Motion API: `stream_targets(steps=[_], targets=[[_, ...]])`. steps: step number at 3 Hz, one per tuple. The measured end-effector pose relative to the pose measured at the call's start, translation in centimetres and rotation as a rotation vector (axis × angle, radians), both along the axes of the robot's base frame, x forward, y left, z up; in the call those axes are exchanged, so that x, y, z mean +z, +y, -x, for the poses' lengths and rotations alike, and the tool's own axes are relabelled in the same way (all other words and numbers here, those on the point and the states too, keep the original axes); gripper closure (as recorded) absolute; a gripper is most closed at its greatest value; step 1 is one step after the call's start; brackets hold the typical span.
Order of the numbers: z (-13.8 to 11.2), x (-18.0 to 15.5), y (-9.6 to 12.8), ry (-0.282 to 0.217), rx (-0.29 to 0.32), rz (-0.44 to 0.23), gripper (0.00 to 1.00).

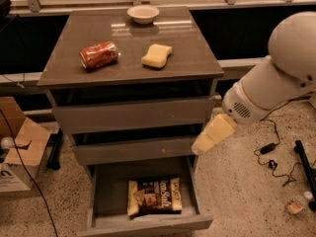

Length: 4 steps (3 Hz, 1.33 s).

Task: Pick brown chip bag from bottom drawer and place on counter

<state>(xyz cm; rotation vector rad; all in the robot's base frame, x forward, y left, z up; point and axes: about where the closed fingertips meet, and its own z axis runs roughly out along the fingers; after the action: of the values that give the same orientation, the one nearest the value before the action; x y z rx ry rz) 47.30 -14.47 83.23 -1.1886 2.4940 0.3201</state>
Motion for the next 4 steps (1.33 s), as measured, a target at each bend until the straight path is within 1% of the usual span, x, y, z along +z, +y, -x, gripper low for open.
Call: stream_targets(steps=[1, 2, 3, 4], targets=[[-1.4, -3.3, 2.1, 0.077, 0.058, -0.109, 0.0], [-1.7, -4.3, 2.3, 0.075, 0.117, -0.114, 0.0], [-2.3, -6.9, 3.9, 0.145, 0.073, -0.125, 0.0], [-3.3, -11.1, 5.9, 0.215, 0.013, -0.132, 0.0]])
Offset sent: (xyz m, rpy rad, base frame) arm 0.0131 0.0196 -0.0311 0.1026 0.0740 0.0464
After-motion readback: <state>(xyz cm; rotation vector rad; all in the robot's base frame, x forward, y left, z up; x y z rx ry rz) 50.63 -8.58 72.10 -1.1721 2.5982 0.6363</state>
